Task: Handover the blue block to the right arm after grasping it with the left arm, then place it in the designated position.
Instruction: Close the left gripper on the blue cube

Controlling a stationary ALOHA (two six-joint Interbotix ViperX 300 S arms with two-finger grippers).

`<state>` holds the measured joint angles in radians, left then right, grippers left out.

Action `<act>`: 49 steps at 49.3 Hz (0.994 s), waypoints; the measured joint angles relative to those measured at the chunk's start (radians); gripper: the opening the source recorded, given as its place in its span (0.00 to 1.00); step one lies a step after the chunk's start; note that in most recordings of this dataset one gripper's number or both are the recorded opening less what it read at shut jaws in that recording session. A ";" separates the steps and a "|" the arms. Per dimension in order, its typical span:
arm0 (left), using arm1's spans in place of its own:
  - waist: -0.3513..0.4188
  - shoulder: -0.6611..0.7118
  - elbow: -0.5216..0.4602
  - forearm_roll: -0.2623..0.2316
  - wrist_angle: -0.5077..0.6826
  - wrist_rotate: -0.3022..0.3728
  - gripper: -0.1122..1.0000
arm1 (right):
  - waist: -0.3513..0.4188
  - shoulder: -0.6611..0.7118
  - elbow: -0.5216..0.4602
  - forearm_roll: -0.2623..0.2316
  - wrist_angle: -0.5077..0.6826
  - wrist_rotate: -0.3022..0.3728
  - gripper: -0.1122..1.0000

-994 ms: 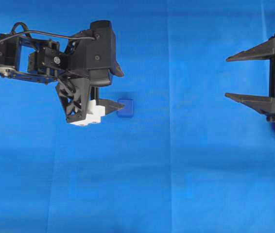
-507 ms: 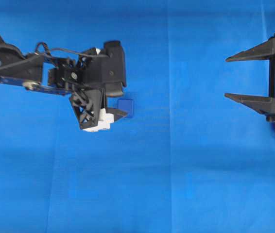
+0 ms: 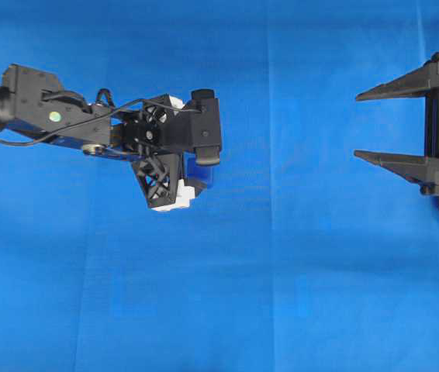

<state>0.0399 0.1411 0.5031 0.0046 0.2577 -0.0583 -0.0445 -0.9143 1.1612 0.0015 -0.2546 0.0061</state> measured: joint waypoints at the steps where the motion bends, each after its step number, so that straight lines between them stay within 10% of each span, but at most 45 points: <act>1: 0.002 0.008 0.000 0.000 -0.003 0.003 0.93 | 0.000 0.000 0.000 -0.002 0.000 0.000 0.98; 32: 0.000 0.124 0.000 0.002 -0.044 0.003 0.91 | -0.006 0.006 0.000 -0.002 -0.002 0.000 0.98; 42: -0.003 0.127 -0.006 0.003 -0.044 0.009 0.54 | -0.006 0.006 0.000 -0.002 -0.002 0.000 0.98; 49: -0.005 0.127 -0.006 0.005 -0.041 0.009 0.54 | -0.006 0.006 0.000 -0.002 0.000 -0.002 0.98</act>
<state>0.0353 0.2684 0.4970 0.0092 0.2163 -0.0491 -0.0506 -0.9081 1.1612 0.0000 -0.2546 0.0046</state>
